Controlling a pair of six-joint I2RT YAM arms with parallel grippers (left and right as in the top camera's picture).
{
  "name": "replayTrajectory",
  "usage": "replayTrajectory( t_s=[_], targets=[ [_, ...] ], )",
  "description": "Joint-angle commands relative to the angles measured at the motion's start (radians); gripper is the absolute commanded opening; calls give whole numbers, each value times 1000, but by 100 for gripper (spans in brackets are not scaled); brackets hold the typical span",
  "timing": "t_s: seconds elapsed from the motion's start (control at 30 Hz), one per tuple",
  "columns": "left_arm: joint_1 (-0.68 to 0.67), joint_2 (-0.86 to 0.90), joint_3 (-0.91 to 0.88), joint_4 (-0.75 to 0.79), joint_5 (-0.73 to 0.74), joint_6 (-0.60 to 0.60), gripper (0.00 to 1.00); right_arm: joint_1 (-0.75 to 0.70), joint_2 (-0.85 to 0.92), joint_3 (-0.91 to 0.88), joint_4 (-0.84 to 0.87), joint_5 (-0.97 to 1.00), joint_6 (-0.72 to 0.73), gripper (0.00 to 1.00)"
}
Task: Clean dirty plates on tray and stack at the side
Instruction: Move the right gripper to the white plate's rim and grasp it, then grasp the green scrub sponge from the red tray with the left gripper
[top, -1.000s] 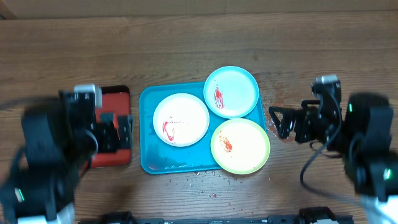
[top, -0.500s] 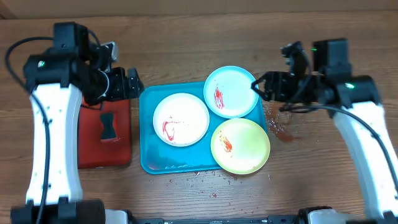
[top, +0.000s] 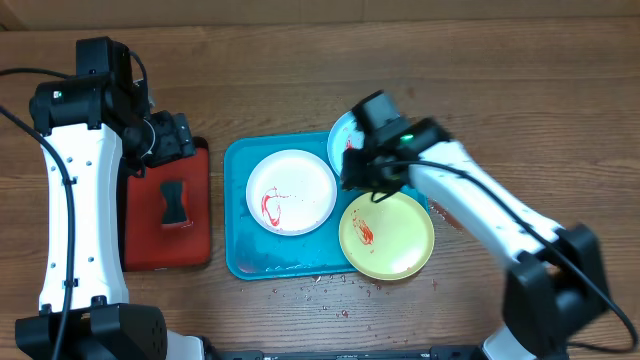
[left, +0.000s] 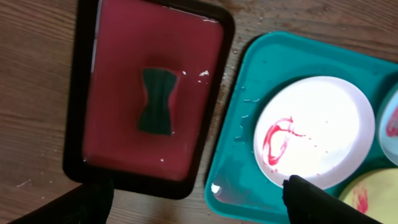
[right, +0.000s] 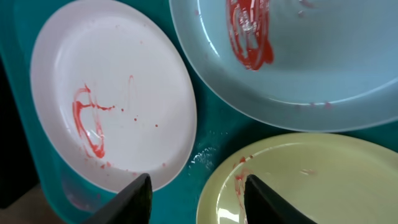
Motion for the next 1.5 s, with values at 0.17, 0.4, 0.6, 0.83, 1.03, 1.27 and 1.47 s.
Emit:
replayTrajectory(
  t_s=[0.17, 0.4, 0.6, 0.83, 1.03, 1.27, 1.47],
  targets=[
    [0, -13, 20, 18, -74, -7, 85, 79, 138, 20, 68, 145, 50, 37],
    [0, -11, 14, 43, -82, -7, 83, 98, 219, 20, 144, 146, 47, 22],
    [0, 16, 13, 37, -112, -7, 76, 103, 242, 20, 209, 132, 50, 6],
    [3, 53, -91, 31, -121, -5, 68, 136, 264, 20, 235, 100, 89, 4],
    [54, 54, -262, 147, -112, 53, 64, 149, 265, 20, 230, 100, 88, 4],
    [113, 54, -472, 439, -90, 146, 40, 149, 265, -4, 222, 101, 79, 4],
    [108, 55, -613, 572, 10, 234, 40, 149, 265, -12, 232, 100, 76, 4]
  ],
)
